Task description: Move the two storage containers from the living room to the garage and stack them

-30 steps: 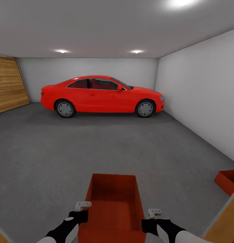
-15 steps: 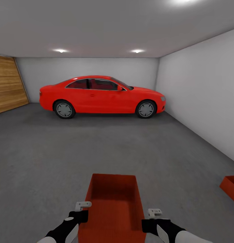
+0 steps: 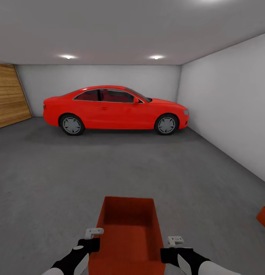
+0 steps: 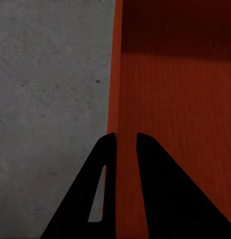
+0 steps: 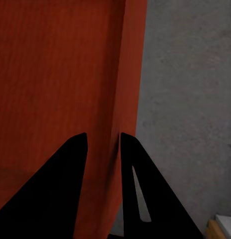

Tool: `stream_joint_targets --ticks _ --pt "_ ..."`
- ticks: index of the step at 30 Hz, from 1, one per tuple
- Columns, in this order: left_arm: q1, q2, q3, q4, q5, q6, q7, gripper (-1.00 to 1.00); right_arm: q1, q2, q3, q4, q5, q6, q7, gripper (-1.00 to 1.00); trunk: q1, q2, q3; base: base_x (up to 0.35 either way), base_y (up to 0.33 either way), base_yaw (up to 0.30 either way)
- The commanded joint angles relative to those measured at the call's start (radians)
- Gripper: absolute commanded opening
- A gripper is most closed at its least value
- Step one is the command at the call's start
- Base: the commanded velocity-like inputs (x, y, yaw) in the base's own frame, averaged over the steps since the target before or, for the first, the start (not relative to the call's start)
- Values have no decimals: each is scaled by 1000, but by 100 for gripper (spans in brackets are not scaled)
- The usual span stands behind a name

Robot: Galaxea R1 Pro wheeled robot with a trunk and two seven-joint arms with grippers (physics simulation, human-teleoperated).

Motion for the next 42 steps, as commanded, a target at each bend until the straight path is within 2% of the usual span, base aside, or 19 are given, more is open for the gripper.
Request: stream_joint_targets --ticks 1,42 --pt "0 1 -30 3 23 1 -23 -100 -1 -29 -15 -57 4 -11 4 -100 1 -1 -1 269 1 0" --pt "0 1 -30 3 23 1 -23 -100 -1 -29 -15 -57 3 -11 4 -100 1 -1 -1 272 0 0"
